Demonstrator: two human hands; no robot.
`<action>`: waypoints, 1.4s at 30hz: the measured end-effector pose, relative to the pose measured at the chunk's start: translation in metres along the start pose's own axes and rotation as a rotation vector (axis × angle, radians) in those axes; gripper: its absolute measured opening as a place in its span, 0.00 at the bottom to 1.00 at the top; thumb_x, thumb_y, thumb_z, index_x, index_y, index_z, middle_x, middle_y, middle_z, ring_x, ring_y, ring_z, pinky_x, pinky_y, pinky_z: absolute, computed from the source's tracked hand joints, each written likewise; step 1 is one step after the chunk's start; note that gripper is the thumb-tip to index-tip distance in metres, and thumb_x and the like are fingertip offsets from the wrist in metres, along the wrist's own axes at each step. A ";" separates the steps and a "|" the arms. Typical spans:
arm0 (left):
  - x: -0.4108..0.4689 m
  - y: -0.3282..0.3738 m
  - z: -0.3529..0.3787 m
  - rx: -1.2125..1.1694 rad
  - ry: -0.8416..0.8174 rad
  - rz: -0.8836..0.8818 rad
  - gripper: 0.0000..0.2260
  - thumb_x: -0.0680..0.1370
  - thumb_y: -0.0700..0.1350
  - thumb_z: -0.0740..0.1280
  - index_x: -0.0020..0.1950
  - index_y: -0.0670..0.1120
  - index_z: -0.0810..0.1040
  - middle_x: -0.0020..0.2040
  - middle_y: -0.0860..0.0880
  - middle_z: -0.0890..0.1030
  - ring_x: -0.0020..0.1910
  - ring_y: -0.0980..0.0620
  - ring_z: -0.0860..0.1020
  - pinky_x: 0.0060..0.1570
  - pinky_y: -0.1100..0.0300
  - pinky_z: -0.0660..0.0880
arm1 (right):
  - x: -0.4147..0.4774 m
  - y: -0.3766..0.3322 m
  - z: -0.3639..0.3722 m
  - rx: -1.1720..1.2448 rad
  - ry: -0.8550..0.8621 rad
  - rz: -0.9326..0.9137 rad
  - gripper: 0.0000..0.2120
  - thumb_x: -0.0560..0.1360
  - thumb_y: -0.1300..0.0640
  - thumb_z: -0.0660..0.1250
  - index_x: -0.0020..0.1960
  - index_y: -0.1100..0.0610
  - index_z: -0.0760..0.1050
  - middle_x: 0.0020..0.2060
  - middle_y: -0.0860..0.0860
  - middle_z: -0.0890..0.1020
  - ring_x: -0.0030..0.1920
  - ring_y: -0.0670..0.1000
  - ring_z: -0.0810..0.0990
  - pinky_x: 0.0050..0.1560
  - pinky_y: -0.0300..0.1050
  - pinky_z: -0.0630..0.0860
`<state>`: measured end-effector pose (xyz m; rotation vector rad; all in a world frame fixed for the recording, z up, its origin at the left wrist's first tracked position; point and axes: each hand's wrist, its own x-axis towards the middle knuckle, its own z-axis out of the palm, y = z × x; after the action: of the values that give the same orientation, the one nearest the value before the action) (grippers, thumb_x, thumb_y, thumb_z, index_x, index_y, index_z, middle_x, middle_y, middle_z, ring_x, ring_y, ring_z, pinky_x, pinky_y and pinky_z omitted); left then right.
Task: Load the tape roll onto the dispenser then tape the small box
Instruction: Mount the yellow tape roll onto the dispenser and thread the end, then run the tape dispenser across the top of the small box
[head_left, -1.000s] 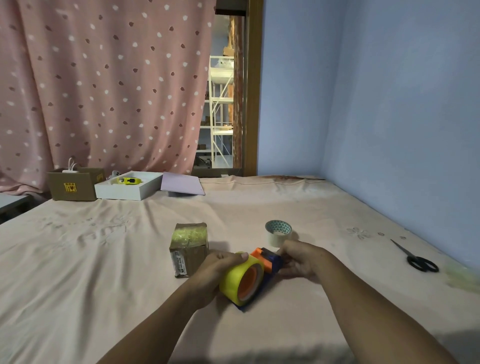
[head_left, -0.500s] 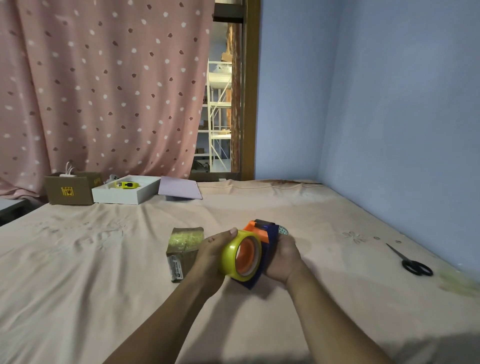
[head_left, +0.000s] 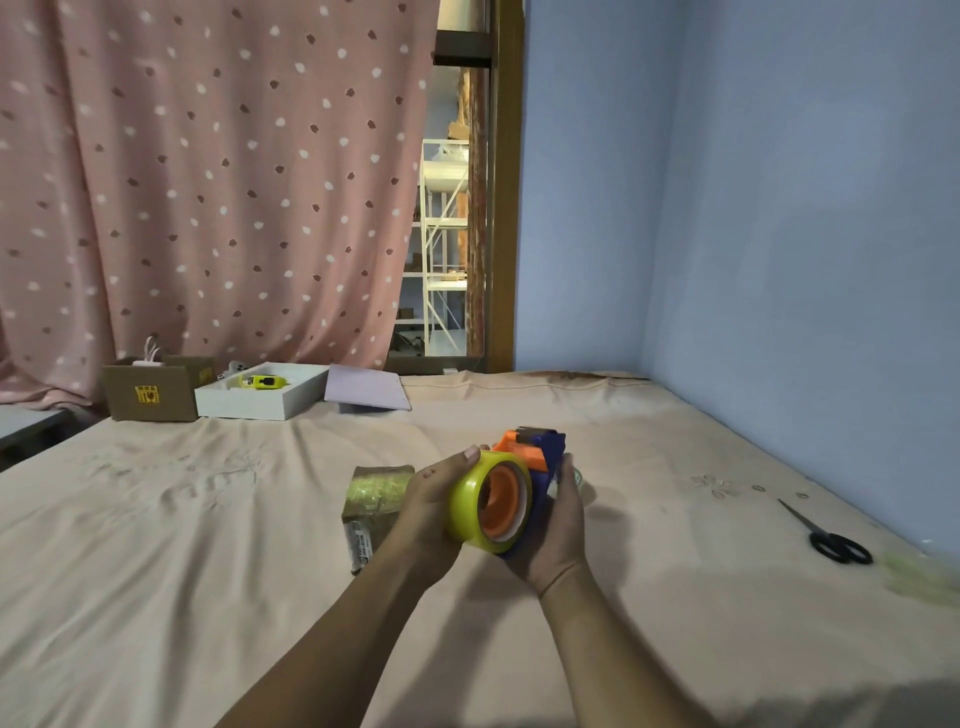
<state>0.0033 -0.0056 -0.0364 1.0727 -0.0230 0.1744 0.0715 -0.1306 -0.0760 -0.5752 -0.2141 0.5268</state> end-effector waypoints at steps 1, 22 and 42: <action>0.001 0.002 0.001 -0.006 0.008 0.014 0.14 0.70 0.53 0.75 0.49 0.44 0.88 0.51 0.39 0.84 0.48 0.43 0.82 0.55 0.49 0.77 | -0.002 -0.002 0.003 -0.027 -0.048 -0.026 0.37 0.68 0.28 0.68 0.60 0.57 0.85 0.58 0.61 0.84 0.55 0.62 0.85 0.56 0.57 0.81; 0.000 0.074 -0.090 0.904 0.666 0.219 0.10 0.75 0.50 0.70 0.42 0.43 0.84 0.39 0.45 0.87 0.46 0.42 0.84 0.50 0.48 0.80 | 0.027 -0.020 0.061 -1.027 0.038 -0.001 0.24 0.64 0.75 0.69 0.56 0.57 0.76 0.43 0.59 0.79 0.40 0.56 0.79 0.38 0.48 0.78; 0.006 0.040 -0.117 0.539 0.518 0.013 0.07 0.80 0.38 0.67 0.46 0.36 0.83 0.41 0.41 0.83 0.38 0.44 0.79 0.40 0.52 0.79 | 0.050 -0.034 0.143 -2.461 -0.408 -0.117 0.34 0.73 0.58 0.70 0.77 0.45 0.66 0.66 0.53 0.78 0.60 0.57 0.76 0.55 0.53 0.77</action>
<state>-0.0042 0.1161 -0.0571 1.5342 0.5083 0.4856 0.0803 -0.0619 0.0631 -2.7945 -1.3218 -0.0424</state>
